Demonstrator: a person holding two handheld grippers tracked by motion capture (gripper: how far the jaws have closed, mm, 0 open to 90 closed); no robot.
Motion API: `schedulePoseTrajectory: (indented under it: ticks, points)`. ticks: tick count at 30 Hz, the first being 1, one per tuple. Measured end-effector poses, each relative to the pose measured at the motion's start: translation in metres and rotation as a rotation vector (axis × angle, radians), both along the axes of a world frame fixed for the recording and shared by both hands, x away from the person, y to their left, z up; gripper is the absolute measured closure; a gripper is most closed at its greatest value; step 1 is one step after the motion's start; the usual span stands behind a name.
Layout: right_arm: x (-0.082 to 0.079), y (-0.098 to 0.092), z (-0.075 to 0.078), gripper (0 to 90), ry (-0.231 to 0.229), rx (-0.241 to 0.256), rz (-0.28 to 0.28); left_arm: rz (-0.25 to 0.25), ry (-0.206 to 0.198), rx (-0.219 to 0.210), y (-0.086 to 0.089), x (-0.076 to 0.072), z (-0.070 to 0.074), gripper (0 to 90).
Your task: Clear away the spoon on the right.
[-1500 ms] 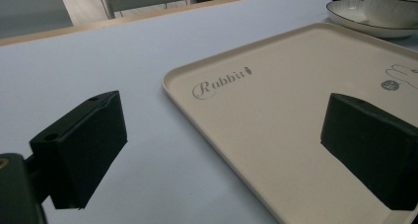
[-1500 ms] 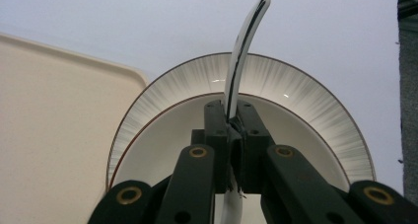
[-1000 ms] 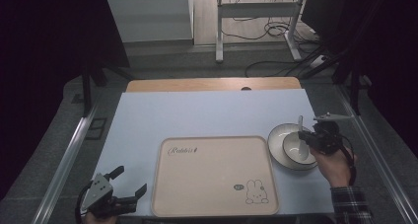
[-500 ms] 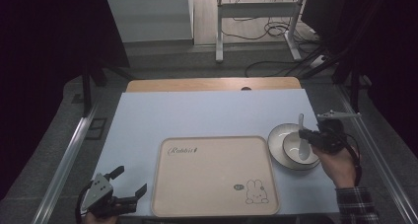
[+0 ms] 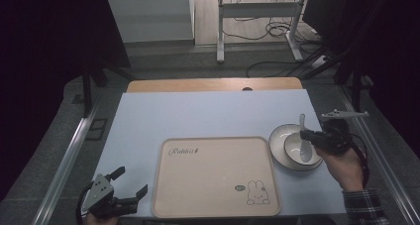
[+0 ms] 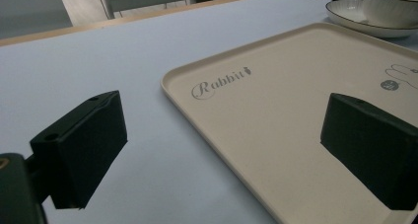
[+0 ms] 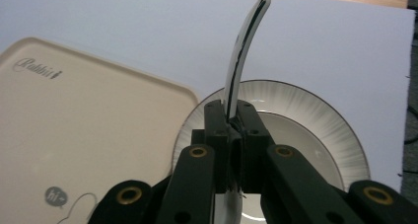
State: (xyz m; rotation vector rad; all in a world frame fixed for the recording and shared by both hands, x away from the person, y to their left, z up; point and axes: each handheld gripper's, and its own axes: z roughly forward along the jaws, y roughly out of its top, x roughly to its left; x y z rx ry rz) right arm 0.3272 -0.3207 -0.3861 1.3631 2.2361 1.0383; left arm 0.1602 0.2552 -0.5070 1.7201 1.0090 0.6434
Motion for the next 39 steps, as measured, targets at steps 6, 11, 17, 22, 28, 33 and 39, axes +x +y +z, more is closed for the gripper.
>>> schedulePoseTrajectory:
  ticks: [6, 11, 17, 22, 28, 33, 39]
  points:
    - [-0.004, 0.008, 0.003, 86.5, 0.021, 0.024, 0.035, 0.000, -0.001, 0.000, 0.000, 0.000, 0.000, 3.7]
    - [-0.009, 0.018, 0.004, 86.4, 0.040, 0.033, 0.076, -0.001, -0.001, 0.001, 0.000, 0.000, 0.000, 3.8]
    - [-0.013, 0.031, 0.003, 86.5, 0.060, 0.024, 0.113, -0.002, -0.002, 0.001, 0.000, 0.000, 0.001, 3.8]
    - [-0.015, 0.041, -0.002, 86.4, 0.083, 0.007, 0.141, -0.003, -0.003, 0.001, 0.000, -0.001, 0.001, 3.8]
    - [-0.015, 0.050, -0.010, 86.4, 0.116, -0.006, 0.162, -0.004, -0.003, 0.000, 0.000, 0.000, 0.001, 3.8]
    - [-0.015, 0.057, -0.019, 86.4, 0.142, -0.013, 0.170, -0.004, -0.003, 0.001, 0.000, -0.001, 0.001, 3.8]
    - [-0.016, 0.066, -0.025, 86.4, 0.158, -0.029, 0.191, -0.005, -0.003, 0.000, 0.000, -0.001, 0.001, 3.8]
